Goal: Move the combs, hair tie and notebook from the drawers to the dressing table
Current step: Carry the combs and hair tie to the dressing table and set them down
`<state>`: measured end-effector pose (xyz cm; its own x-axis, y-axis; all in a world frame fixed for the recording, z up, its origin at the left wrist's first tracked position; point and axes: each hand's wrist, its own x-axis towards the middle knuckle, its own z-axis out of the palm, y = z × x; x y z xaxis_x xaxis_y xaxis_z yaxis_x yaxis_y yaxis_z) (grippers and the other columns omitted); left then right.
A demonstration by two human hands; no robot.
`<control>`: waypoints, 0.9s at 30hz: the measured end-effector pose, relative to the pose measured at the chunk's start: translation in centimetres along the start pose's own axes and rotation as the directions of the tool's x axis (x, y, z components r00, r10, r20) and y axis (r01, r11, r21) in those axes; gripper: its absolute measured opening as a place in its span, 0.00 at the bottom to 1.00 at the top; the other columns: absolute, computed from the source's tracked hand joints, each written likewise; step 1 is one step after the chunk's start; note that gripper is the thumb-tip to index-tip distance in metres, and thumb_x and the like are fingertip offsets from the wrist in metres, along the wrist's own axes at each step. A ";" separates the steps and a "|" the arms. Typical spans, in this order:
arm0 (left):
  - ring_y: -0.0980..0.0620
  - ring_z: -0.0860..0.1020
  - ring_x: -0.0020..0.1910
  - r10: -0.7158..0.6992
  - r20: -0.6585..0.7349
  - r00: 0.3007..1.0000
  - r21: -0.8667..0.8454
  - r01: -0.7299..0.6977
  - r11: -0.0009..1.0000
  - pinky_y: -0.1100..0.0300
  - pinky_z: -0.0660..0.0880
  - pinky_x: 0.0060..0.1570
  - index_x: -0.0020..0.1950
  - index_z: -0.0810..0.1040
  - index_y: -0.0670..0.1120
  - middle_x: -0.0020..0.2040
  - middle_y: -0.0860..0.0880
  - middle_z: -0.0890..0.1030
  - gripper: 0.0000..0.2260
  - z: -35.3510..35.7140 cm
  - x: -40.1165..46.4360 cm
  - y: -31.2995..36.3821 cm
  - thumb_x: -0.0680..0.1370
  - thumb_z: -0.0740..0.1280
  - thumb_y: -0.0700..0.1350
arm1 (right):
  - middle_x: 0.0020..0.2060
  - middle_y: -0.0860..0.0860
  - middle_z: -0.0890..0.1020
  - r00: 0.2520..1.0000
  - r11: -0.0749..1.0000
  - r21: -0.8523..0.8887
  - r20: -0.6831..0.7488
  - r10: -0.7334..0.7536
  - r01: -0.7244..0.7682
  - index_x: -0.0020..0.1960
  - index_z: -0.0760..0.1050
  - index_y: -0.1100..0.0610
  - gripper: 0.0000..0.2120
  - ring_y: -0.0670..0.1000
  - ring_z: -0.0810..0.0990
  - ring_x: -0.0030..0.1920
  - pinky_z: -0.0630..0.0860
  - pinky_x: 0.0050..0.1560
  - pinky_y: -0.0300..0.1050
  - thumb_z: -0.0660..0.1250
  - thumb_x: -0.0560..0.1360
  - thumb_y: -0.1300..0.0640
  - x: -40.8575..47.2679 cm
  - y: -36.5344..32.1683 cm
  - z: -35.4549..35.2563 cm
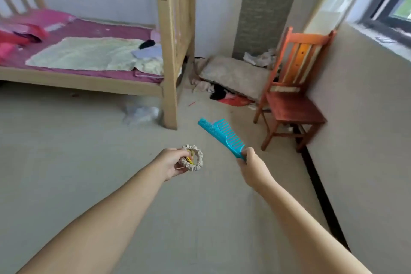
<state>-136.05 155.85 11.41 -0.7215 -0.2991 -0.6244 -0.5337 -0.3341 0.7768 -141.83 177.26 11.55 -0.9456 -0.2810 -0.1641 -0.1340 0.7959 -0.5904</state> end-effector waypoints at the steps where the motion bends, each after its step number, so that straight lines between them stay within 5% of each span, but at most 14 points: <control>1: 0.52 0.73 0.31 -0.014 -0.071 0.997 -0.060 0.010 0.998 0.60 0.75 0.34 0.38 0.74 0.43 0.34 0.46 0.75 0.07 -3.6 0.2 0.0 0.75 0.63 0.34 | 0.52 0.60 0.78 0.999 0.999 -0.004 0.036 -0.031 0.032 0.55 0.66 0.61 0.09 0.63 0.77 0.49 0.71 0.45 0.51 0.58 0.78 0.57 1.1 -2.8 2.4; 7: 0.50 0.76 0.36 -0.115 -0.369 0.922 -0.425 -0.057 0.903 0.55 0.75 0.43 0.41 0.74 0.43 0.34 0.45 0.79 0.05 -21.9 0.8 -0.6 0.76 0.64 0.36 | 0.52 0.65 0.78 0.916 0.956 -0.025 0.293 -0.274 0.294 0.54 0.65 0.64 0.10 0.65 0.77 0.51 0.65 0.41 0.48 0.58 0.78 0.57 6.7 -17.9 15.9; 11: 0.49 0.76 0.37 -0.203 -0.458 0.866 -0.582 -0.120 0.804 0.56 0.75 0.40 0.42 0.74 0.43 0.40 0.45 0.77 0.04 -31.8 2.2 -0.7 0.76 0.65 0.36 | 0.52 0.64 0.78 0.825 0.907 -0.002 0.416 -0.383 0.422 0.53 0.66 0.64 0.10 0.64 0.76 0.51 0.67 0.44 0.49 0.58 0.78 0.57 10.8 -26.8 23.9; 18: 0.47 0.77 0.43 -0.304 -0.622 0.722 -0.678 -0.302 0.670 0.54 0.79 0.39 0.54 0.74 0.40 0.56 0.40 0.74 0.09 -47.6 6.0 3.6 0.75 0.67 0.36 | 0.51 0.62 0.79 0.632 0.761 -0.017 0.569 -0.526 0.648 0.54 0.66 0.63 0.11 0.64 0.77 0.51 0.65 0.42 0.47 0.58 0.78 0.56 19.4 -44.3 35.7; 27: 0.48 0.78 0.40 -0.374 -0.735 0.566 -0.663 -0.481 0.574 0.55 0.78 0.32 0.42 0.74 0.42 0.42 0.42 0.79 0.03 -67.2 8.6 9.0 0.73 0.68 0.36 | 0.43 0.56 0.76 0.366 0.554 0.069 0.683 -0.632 0.830 0.53 0.66 0.61 0.08 0.56 0.75 0.39 0.67 0.38 0.46 0.57 0.78 0.56 24.1 -66.2 51.7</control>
<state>-117.42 90.20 7.51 0.1156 -0.7009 -0.7039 0.3336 -0.6401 0.6921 -140.44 90.07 5.83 -0.0587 -0.9723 -0.2263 -0.8384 0.1711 -0.5175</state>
